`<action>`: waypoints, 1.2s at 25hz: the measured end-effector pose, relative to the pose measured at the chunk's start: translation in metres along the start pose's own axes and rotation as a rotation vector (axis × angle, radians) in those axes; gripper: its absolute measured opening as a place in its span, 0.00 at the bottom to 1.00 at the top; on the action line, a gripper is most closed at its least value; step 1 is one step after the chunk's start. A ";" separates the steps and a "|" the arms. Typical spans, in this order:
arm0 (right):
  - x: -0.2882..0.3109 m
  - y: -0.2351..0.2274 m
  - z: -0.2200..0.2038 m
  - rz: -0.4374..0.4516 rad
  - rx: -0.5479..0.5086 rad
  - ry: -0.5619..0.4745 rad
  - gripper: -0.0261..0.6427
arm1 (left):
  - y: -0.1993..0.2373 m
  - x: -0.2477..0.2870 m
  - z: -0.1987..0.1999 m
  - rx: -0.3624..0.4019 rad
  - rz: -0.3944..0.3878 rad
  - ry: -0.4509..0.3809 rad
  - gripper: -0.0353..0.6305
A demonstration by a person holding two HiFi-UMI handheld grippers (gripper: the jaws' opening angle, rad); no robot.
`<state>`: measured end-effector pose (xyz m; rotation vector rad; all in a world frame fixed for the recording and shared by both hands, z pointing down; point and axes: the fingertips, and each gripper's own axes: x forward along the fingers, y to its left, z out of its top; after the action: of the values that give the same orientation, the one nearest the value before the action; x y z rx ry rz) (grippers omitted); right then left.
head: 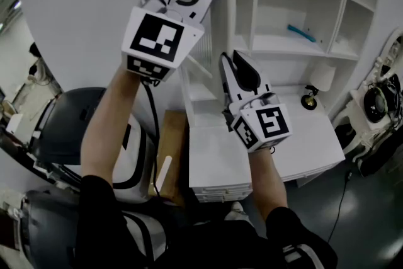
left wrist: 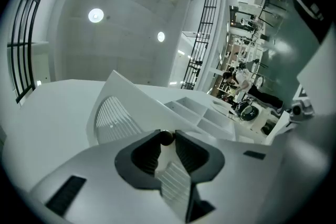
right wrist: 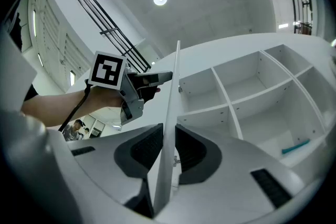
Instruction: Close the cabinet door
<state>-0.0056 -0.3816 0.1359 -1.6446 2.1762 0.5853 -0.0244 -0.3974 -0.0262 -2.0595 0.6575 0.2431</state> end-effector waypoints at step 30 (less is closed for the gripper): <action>0.022 -0.137 -0.034 0.179 0.136 -0.028 0.17 | -0.043 0.122 -0.033 0.006 0.030 0.130 0.18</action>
<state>0.1195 -0.4503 0.1379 -1.3747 2.3035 0.4931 0.0985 -0.4500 -0.0280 -2.0732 0.7673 0.1250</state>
